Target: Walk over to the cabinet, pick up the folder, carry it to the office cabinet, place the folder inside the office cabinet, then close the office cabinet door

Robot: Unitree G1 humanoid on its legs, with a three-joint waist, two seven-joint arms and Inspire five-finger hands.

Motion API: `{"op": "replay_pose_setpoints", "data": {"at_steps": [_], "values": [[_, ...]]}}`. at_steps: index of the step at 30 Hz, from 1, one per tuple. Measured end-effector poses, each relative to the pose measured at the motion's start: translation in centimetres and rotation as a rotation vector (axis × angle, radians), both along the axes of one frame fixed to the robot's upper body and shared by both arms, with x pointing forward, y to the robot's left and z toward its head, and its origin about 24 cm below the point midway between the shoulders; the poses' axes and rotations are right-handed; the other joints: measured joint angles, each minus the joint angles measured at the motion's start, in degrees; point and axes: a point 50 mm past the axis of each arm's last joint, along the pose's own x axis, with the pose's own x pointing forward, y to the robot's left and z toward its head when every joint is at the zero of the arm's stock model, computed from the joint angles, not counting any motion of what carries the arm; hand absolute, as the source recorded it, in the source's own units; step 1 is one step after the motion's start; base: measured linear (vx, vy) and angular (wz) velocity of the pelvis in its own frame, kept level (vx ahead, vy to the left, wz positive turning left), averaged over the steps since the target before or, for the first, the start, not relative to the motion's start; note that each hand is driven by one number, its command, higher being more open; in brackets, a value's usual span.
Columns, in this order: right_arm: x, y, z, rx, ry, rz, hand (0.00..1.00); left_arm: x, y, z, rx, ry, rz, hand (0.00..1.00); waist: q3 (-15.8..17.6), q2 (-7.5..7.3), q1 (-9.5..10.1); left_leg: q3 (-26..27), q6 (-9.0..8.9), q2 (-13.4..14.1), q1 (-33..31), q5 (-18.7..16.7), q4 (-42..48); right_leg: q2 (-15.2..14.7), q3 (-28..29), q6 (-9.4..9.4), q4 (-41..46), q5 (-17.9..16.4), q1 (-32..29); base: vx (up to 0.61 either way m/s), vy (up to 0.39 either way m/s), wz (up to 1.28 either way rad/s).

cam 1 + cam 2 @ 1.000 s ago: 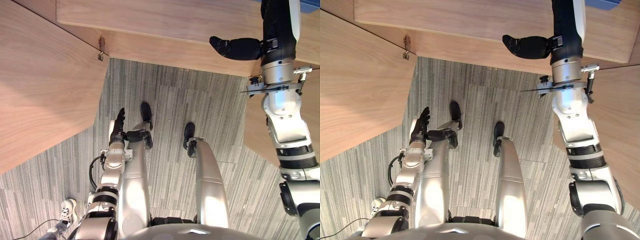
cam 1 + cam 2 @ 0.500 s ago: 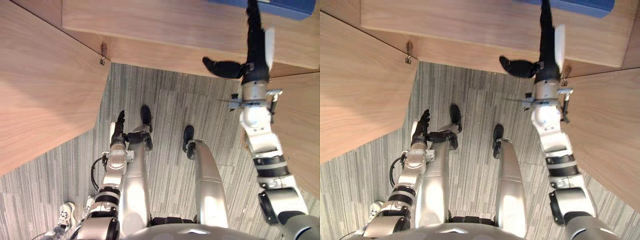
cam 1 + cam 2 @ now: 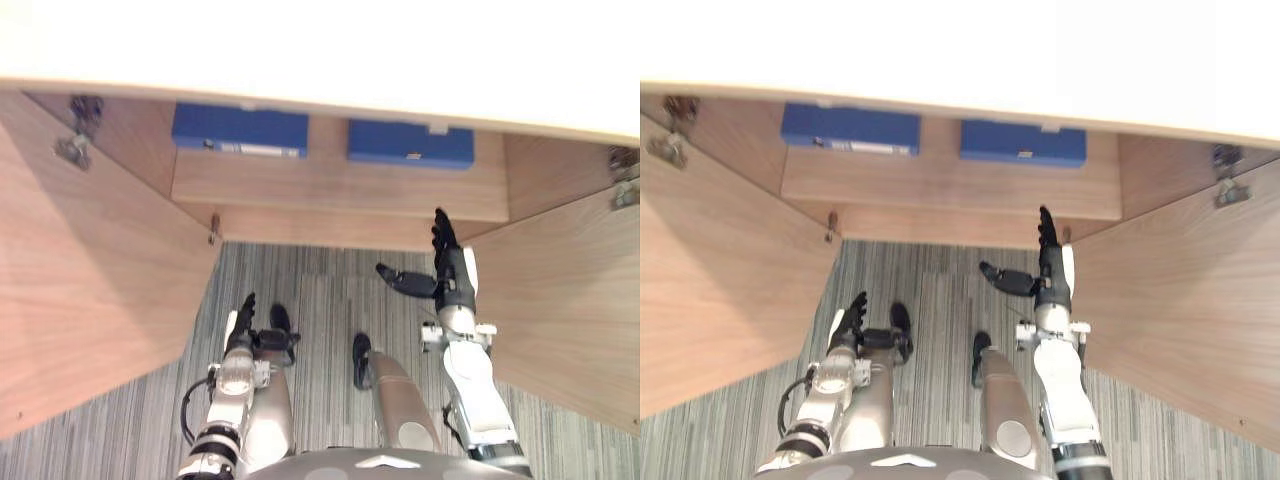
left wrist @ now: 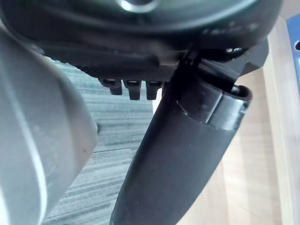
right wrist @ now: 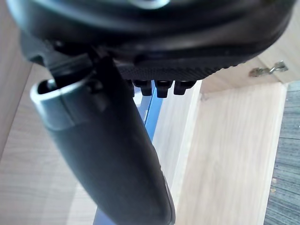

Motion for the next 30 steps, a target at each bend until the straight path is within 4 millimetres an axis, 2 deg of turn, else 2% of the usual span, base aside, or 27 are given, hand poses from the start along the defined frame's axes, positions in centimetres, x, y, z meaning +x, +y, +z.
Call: {"op": "replay_pose_setpoints", "data": {"at_steps": [2,5,6,7,9,11,13,16,21,30], "values": [[-0.8,0.1,-2.1,0.009,0.093,0.002,1.0,-1.2,0.1,-0.9,-0.005,0.054,0.003,1.0,-2.52,0.03,-0.55,0.57,-0.16,-0.21,2.8,0.11,-2.27,-0.01,0.1,0.09,-4.12,1.17,3.13,0.19,0.01,-0.1],[-2.5,0.0,-6.7,0.009,0.307,0.012,1.0,-3.3,0.2,-2.8,-0.001,0.179,-0.004,1.0,-6.64,0.18,-1.7,1.54,-0.72,-1.87,8.31,2.31,-9.36,-0.64,0.37,0.41,-12.36,4.13,8.9,0.19,-0.001,-0.05],[-2.9,0.0,-7.4,0.009,0.343,0.012,1.0,-3.6,0.2,-3.1,0.003,0.198,-0.008,1.0,-7.12,0.23,-1.9,1.74,-0.83,-2.27,9.31,2.96,-10.95,-0.64,0.35,0.42,-13.7,4.7,9.92,0.22,-0.031,-0.07],[-3.8,-0.1,-9.0,0.014,0.424,0.013,1.0,-4.2,0.3,-3.5,0.012,0.231,-0.015,1.0,-7.61,0.53,-1.92,2.67,-0.94,-2.84,11.86,4.29,-14.51,-0.76,0.74,0.46,-16.23,6.06,11.68,0.18,-0.03,-0.15],[-4.8,-0.4,-10.4,0.028,0.499,0.0,1.0,-4.8,0.5,-3.9,0.012,0.261,-0.014,1.0,-8.13,0.94,-2.06,3.22,-1.16,-3.61,14.3,5.87,-18.17,-0.87,1.07,0.58,-18.03,7.02,13.08,0.11,-0.011,-0.14],[-6.6,-1.1,-12.4,0.059,0.616,-0.058,1.0,-5.6,0.8,-4.3,0.001,0.298,0.007,1.0,-9.06,1.7,-2.15,4.11,-1.75,-4.24,18.85,8.59,-24.67,-0.61,1.33,0.48,-20.0,8.33,15.19,0.1,0.001,-0.14],[-7.8,-1.5,-13.6,0.08,0.686,-0.097,1.0,-6.2,1.1,-4.5,0.007,0.322,0.014,1.0,-9.81,2.06,-2.26,4.44,-2.2,-4.35,21.58,10.29,-28.39,-0.42,1.45,0.17,-20.92,8.87,16.44,0.04,-0.002,-0.13],[-9.4,-2.2,-14.7,0.121,0.763,-0.157,1.0,-6.5,1.1,-4.7,0.008,0.337,0.012,1.0,-11.4,2.26,-2.47,4.46,-2.35,-4.64,23.75,12.67,-32.78,0.06,1.52,-0.01,-21.31,8.98,16.69,-0.02,-0.017,-0.06],[-10.6,-2.6,-15.3,0.198,0.803,-0.235,1.0,-8.2,0.9,-5.4,-0.006,0.399,0.019,1.0,-12.11,2.16,-3.53,4.62,-2.55,-5.34,25.43,12.66,-33.12,-0.4,1.73,-0.23,-22.76,9.07,18.5,-0.1,0.01,-0.03],[-12.3,-3.1,-16.3,0.343,0.857,-0.396,1.0,-8.8,0.8,-5.7,-0.013,0.422,0.031,1.0,-13.24,2.83,-3.47,4.93,-2.02,-6.17,25.53,12.31,-33.15,-0.88,3.08,-0.2,-23.2,9.01,18.49,-0.07,0.04,-0.04]]}}
